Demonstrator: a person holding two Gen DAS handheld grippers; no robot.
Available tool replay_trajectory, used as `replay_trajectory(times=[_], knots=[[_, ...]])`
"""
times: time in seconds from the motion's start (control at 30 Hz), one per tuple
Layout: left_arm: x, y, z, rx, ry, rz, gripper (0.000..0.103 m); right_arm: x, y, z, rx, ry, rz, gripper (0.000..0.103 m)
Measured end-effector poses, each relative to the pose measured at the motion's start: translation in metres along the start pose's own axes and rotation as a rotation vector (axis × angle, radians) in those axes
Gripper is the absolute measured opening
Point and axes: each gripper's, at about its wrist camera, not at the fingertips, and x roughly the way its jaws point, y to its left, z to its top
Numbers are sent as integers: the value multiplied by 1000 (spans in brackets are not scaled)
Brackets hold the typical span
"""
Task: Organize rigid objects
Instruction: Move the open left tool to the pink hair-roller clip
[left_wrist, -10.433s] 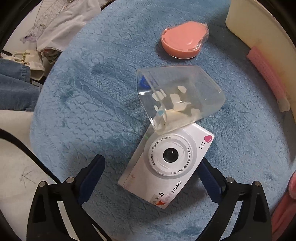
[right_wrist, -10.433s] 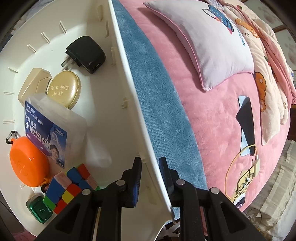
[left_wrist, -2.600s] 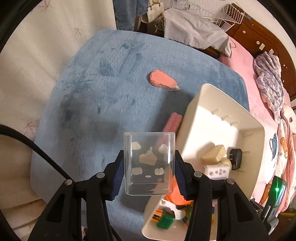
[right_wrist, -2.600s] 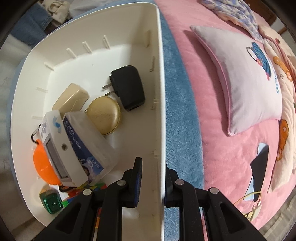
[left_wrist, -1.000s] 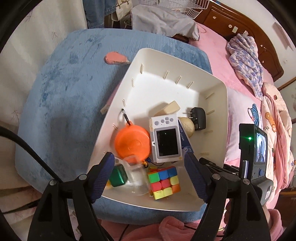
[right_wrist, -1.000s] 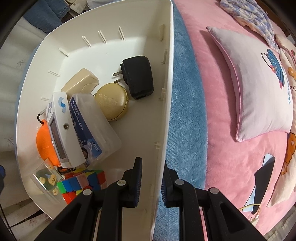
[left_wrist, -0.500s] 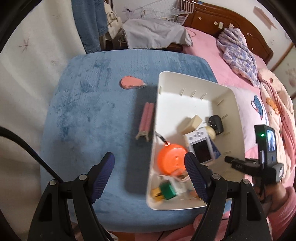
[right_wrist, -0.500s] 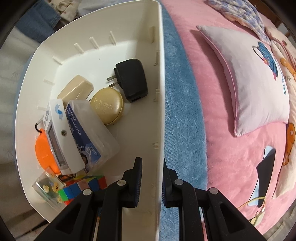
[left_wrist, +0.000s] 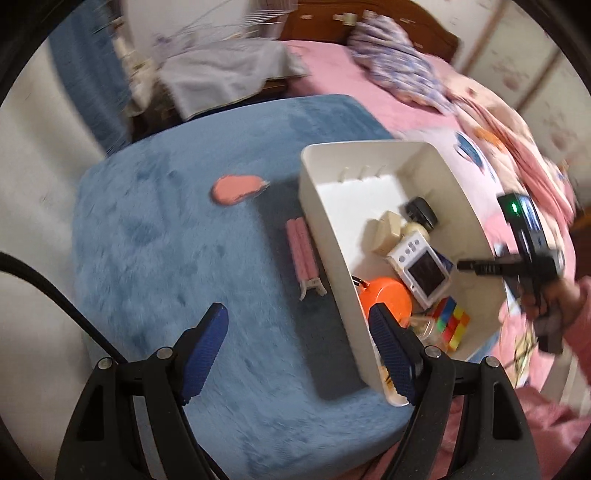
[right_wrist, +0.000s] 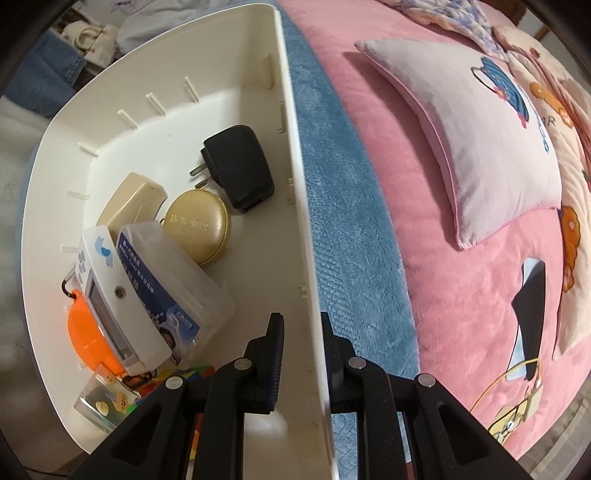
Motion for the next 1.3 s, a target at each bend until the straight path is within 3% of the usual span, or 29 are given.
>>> replay_trajectory(times=[0.17,0.33,0.5,0.63,0.73,1.3], knots=[[8,1,6,230,7,-18,81,0,-1,0,39,-3,-11,18],[18,-5,11,486,14,-108,82,-1,2,-1,31,-23,-28,19],[35,-7,16,659,-13,-166,86,-2,6,-3,29,-38,-46,19],[58,-12,14,812,-38,-94,87,-2,8,-2,31,-37,-70,19],[75,-10,11,909,-46,-86,87,-1,9,-1,36,-33,-83,19],[125,-3,10,1097,-89,-157,87,3,12,4,86,-2,-126,24]])
